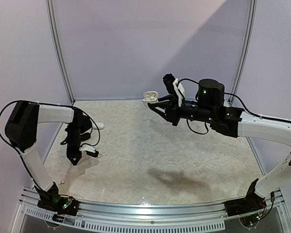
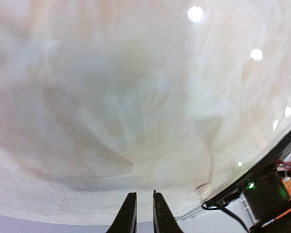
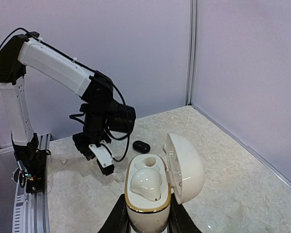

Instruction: Insert the wireless bluetooth earbuds into the charging case

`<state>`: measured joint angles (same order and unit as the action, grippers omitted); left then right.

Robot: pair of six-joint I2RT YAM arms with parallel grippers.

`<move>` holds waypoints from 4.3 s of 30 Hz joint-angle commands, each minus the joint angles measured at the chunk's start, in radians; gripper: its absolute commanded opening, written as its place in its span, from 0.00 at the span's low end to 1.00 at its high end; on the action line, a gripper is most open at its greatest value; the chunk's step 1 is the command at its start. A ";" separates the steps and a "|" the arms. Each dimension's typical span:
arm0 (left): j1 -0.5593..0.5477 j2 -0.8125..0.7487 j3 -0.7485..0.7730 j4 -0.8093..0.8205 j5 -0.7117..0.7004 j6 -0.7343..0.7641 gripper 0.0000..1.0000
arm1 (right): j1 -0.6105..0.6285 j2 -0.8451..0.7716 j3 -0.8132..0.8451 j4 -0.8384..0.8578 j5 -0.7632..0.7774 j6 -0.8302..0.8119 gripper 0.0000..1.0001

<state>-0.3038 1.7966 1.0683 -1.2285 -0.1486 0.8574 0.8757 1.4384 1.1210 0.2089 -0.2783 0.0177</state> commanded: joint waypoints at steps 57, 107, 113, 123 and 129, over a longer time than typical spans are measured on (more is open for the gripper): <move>0.162 -0.202 -0.161 -0.093 0.044 0.771 0.62 | -0.007 -0.101 -0.052 -0.024 0.047 -0.007 0.00; 0.338 -0.458 -0.562 0.311 0.006 1.353 0.36 | -0.006 -0.130 -0.030 -0.078 0.021 -0.007 0.00; 0.377 -0.488 -0.555 0.272 0.002 1.422 0.41 | -0.007 -0.129 -0.030 -0.077 0.019 -0.029 0.00; 0.377 -0.481 -0.586 0.315 0.011 1.402 0.34 | -0.007 -0.143 -0.040 -0.082 0.028 -0.035 0.00; 0.377 -0.478 -0.586 0.329 0.015 1.390 0.22 | -0.007 -0.134 -0.033 -0.077 0.026 -0.036 0.00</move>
<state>0.0532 1.2774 0.5552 -0.9886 -0.0395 2.0052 0.8757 1.3266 1.0840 0.1337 -0.2466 -0.0071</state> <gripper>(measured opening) 0.246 0.222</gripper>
